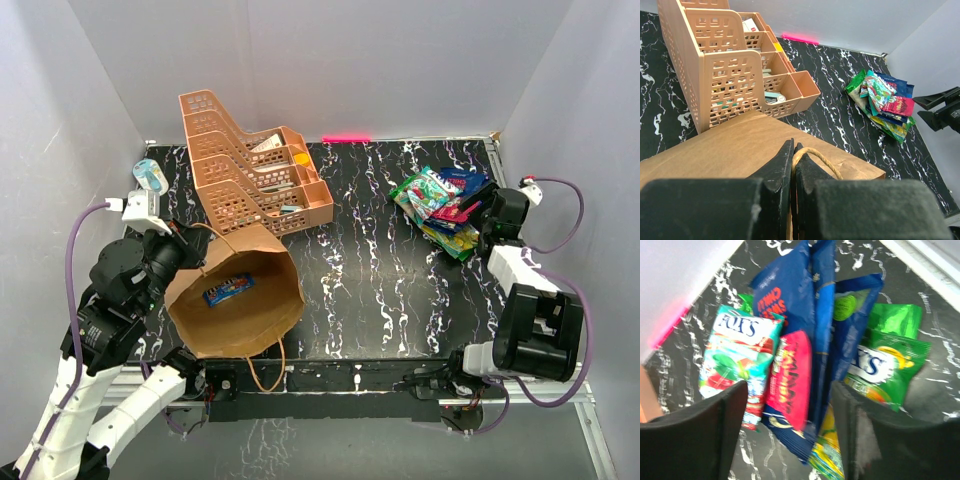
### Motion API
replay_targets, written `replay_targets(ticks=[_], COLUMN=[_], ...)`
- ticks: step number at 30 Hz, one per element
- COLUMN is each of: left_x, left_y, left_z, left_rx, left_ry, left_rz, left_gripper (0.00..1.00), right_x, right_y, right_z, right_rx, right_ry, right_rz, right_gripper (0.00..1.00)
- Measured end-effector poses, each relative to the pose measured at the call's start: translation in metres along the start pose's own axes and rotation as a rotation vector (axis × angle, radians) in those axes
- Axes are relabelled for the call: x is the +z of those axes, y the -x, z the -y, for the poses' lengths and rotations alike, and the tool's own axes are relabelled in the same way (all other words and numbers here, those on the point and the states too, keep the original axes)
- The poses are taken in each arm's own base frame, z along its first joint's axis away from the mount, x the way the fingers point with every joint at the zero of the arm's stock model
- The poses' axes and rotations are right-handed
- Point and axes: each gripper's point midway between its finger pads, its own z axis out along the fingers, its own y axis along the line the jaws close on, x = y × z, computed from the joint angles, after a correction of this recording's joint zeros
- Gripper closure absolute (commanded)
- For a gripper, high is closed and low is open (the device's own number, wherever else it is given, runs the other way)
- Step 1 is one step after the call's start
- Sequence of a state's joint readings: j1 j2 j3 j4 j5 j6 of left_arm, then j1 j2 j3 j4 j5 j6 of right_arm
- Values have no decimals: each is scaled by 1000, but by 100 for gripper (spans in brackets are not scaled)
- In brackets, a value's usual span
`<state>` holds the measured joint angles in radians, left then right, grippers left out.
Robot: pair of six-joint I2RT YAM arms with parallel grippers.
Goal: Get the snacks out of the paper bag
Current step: Place the snack at the center of the board, then take out the snack from the paper bag.
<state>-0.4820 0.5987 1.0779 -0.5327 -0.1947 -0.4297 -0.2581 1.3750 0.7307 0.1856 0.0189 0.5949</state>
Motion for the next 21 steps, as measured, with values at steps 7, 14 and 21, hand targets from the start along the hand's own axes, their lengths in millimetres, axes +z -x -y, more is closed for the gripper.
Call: replay_targets(ticks=[7, 14, 21], left_x=[-5, -11, -12], left_y=[2, -7, -26], left_z=[3, 8, 22], left_rx=[-8, -46, -86], left_ry=[-22, -65, -155], left_rz=[10, -3, -68], left_gripper=[100, 100, 100], right_x=[-35, -62, -160], right_y=[24, 7, -120], right_z=[12, -43, -184], right_rx=[-68, -194, -484], right_ry=[-75, 161, 736], right_rz=[94, 20, -284], right_gripper=[17, 18, 19])
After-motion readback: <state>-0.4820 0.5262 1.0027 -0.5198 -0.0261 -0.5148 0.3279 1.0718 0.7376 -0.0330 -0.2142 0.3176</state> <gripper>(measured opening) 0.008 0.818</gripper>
